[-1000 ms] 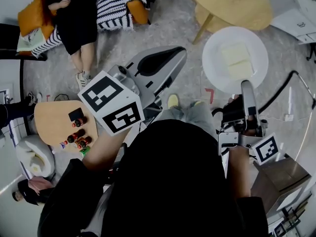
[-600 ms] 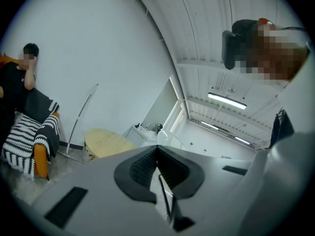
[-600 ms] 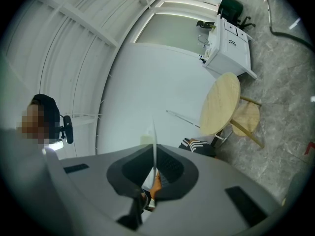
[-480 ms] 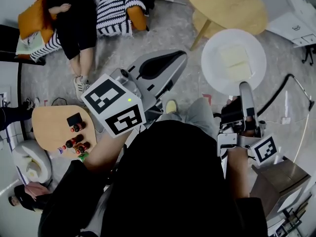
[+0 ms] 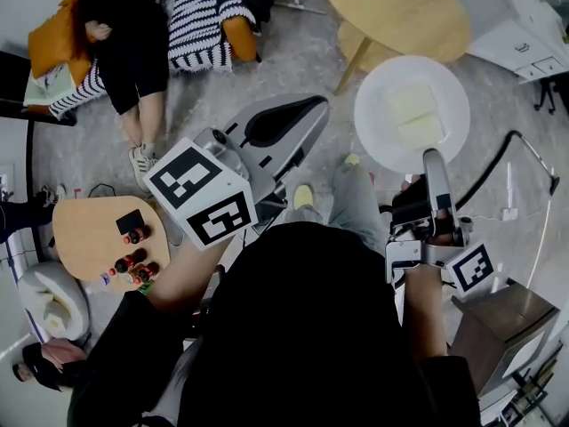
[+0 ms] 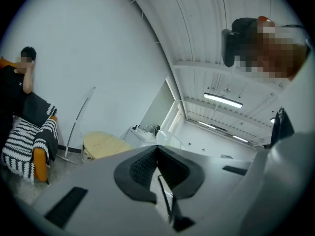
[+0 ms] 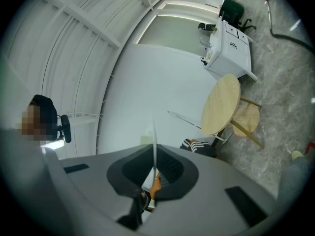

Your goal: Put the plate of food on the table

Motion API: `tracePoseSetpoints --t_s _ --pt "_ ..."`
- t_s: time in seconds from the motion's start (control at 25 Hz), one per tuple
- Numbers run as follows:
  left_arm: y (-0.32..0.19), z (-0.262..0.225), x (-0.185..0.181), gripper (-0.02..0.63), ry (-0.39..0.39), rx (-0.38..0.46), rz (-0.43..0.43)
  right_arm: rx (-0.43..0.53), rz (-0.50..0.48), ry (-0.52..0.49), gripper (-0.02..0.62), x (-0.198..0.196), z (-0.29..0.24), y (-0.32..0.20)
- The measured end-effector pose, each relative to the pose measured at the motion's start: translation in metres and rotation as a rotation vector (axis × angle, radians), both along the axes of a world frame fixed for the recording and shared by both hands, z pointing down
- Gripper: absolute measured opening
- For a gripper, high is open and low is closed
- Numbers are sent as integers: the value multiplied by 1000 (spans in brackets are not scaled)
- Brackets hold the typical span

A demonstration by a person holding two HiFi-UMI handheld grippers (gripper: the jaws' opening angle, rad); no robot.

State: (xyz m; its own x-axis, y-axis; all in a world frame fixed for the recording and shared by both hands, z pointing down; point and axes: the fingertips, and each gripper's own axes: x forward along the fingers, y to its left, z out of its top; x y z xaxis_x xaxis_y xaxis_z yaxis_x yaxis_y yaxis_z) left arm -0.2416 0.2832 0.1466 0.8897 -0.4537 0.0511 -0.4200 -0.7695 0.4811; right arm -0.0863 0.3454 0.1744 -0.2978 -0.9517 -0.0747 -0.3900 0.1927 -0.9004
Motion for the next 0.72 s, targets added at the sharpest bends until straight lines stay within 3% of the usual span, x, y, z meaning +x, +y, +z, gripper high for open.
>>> tracePoseSetpoints --t_s 0.72 --pt "-13 -12 3 6 -1 54 -10 63 -6 -13 17 6 -7 -22"
